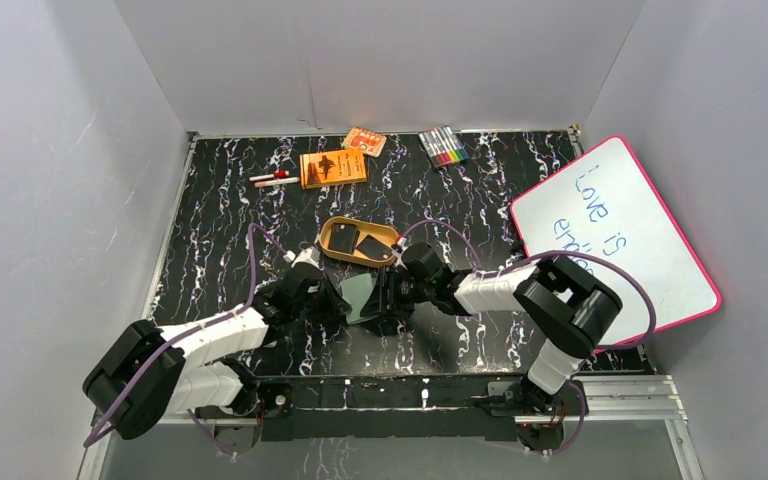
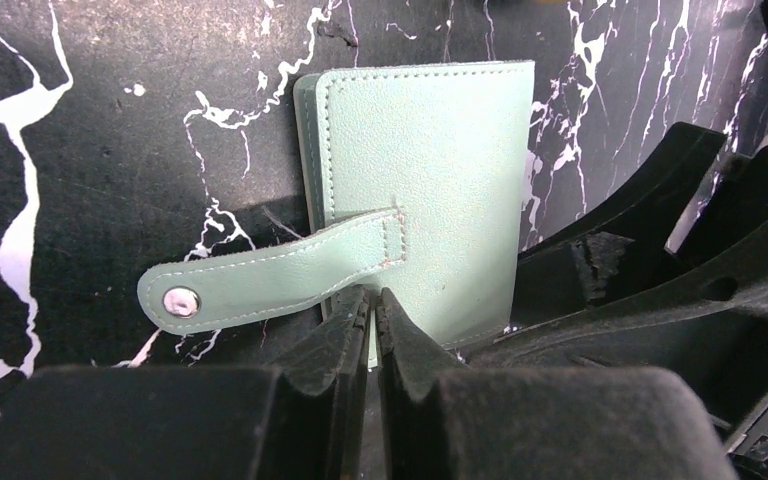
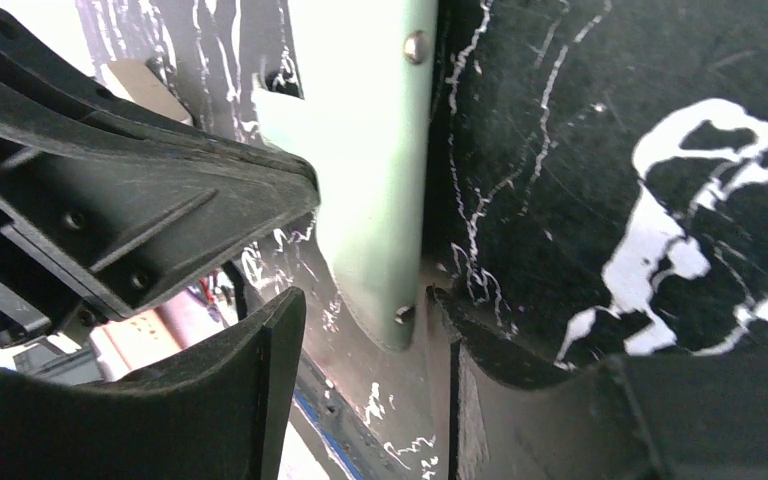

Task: Put the credit cards into the card holder
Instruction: Pick up the card holder from the center of the board.

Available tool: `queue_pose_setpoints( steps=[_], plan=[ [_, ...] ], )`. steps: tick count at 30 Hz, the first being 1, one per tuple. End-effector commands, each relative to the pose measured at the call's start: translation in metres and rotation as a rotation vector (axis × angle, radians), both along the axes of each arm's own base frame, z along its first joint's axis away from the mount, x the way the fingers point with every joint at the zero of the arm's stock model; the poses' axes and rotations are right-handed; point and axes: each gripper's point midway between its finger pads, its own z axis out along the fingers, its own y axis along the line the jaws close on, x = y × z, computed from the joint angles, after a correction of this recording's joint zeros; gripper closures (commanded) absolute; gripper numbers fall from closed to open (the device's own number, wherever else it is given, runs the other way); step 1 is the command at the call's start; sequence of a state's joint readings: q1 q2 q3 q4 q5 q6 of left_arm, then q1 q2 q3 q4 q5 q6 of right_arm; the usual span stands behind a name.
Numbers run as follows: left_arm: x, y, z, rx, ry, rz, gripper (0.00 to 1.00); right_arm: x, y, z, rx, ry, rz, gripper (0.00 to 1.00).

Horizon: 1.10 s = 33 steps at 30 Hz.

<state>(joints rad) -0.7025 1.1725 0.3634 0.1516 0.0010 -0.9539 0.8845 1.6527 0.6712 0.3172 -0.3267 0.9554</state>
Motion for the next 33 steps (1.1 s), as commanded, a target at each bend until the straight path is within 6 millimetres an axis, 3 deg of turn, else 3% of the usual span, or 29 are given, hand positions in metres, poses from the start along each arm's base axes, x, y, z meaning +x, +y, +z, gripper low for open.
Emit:
queue_pose_setpoints(
  steps=[1,5,11,18,24,26,27,31,33],
  plan=[
    [-0.028,0.033,-0.046,0.154,0.118,0.016,0.94,0.006,0.016,0.013,0.116,-0.02,0.008,0.46],
    [-0.031,0.034,-0.05,0.149,0.128,0.021,0.94,0.01,0.019,0.013,0.137,-0.025,-0.008,0.46],
    [-0.032,0.033,-0.052,0.148,0.136,0.016,0.95,0.018,0.023,0.013,0.156,-0.046,-0.026,0.58],
    [-0.033,0.033,-0.053,0.149,0.138,0.01,0.95,0.025,0.031,0.016,0.194,-0.075,-0.035,0.65],
    [-0.033,0.033,-0.051,0.153,0.14,0.004,0.96,0.026,0.035,0.027,0.231,-0.127,0.0,0.94],
    [-0.029,0.032,-0.038,0.146,0.114,0.006,0.95,0.025,0.033,0.032,0.212,-0.164,0.019,1.0],
    [-0.027,0.032,-0.029,0.141,0.098,0.011,0.9,0.025,0.032,0.039,0.204,-0.193,0.03,1.0],
    [-0.013,0.032,0.031,0.092,-0.01,0.046,0.54,0.024,0.022,0.063,0.144,-0.31,0.079,1.0],
    [-0.007,0.032,0.068,0.058,-0.071,0.067,0.43,0.026,0.018,0.078,0.095,-0.383,0.112,1.0]
  ],
)
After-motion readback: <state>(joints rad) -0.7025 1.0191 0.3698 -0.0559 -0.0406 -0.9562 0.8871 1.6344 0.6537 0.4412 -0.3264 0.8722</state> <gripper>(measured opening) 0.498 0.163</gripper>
